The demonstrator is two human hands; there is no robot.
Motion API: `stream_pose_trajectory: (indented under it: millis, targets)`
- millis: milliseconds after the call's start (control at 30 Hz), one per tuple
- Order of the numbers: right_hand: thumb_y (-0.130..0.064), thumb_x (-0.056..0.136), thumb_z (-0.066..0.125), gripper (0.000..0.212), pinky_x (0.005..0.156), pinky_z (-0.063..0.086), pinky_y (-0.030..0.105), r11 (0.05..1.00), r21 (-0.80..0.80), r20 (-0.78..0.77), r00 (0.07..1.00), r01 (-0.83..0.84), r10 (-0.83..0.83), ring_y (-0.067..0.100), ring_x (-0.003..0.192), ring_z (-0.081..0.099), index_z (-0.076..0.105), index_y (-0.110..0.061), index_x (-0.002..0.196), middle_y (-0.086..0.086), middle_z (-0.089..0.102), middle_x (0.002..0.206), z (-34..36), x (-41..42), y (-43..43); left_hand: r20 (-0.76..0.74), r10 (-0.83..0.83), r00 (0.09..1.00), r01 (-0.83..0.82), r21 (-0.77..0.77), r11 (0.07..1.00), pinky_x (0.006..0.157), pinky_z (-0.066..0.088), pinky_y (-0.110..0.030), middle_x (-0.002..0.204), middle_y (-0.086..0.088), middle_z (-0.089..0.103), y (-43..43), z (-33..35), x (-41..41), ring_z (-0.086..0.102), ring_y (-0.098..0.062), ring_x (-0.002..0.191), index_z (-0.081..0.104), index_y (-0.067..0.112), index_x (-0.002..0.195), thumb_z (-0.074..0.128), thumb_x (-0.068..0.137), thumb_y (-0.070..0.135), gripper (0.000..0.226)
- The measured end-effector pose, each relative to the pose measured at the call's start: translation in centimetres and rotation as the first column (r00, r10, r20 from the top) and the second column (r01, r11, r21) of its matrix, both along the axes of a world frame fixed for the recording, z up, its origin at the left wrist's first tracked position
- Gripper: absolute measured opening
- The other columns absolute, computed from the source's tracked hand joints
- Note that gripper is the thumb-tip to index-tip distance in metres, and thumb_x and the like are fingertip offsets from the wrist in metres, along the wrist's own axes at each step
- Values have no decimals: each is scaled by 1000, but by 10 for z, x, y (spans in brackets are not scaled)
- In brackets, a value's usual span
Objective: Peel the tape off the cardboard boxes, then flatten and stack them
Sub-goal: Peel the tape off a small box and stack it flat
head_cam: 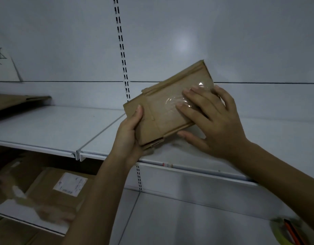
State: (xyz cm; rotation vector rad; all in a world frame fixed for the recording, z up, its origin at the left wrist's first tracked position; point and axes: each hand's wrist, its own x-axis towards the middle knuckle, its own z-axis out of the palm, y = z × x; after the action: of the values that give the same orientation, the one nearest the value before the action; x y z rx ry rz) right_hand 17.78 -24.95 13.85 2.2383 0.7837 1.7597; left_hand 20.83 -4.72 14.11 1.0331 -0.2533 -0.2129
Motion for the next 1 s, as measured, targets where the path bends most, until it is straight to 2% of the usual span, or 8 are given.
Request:
stream_pose_trajectory:
  millis: [100,300,433,567,667,833,900,1000]
  targets:
    - [-42,94,56,47,109,32,50,1000,11,-1,1000,15,-15,32,130,47,64,-6,124,18,53,137,-1,3,-2,-35,-54,998,52,-63,997,63,57,-35,108,-8,71,-1,1,1,70,-23,88,59,15,125,56,78,43,55]
    - [-39,91,63,48,107,36,53,981,167,-57,992,-101,111,34,127,49,63,1,119,21,57,130,-2,7,-7,14,-75,997,76,-86,993,72,58,-37,114,-7,69,-4,-1,5,67,-24,101,58,16,124,51,85,40,46]
    - [-37,89,65,48,106,38,44,951,279,-82,983,-134,163,30,124,51,65,3,115,20,59,126,0,7,-8,62,-59,996,63,-57,996,77,58,-35,112,-6,70,-7,-1,3,67,-22,101,60,15,119,48,88,37,40]
    - [-43,80,74,42,92,40,35,923,371,-104,983,-101,150,25,108,54,72,-7,102,14,63,114,0,7,-12,143,16,990,-22,42,999,89,54,-35,110,-2,71,-16,-2,2,67,-18,102,60,17,115,53,83,38,38]
    - [-43,77,76,40,83,44,34,912,401,-153,976,-84,157,25,101,55,73,-9,99,13,63,109,-4,10,-18,203,21,979,-49,132,990,89,53,-32,103,1,73,-21,-5,2,68,-15,98,63,21,105,59,73,42,39]
    - [-41,82,67,31,63,50,33,935,354,-341,935,26,103,23,80,61,71,-12,93,5,66,93,-13,19,-18,427,5,904,-181,371,911,71,50,-10,95,11,71,-24,-13,4,67,2,86,64,30,99,64,78,31,21]
    - [-37,85,59,26,55,44,25,930,363,-371,924,55,90,17,70,59,69,-14,86,1,64,87,-14,20,-17,450,-9,893,-192,400,896,65,46,-4,94,17,66,-24,-15,7,64,10,80,60,32,98,63,84,23,16]
    - [-36,82,58,20,50,39,22,891,450,-390,910,54,142,7,66,50,65,-18,79,-6,59,83,-13,18,-15,466,-31,884,-193,425,885,63,44,-1,95,17,63,-24,-16,7,61,14,77,58,31,101,61,86,21,18]
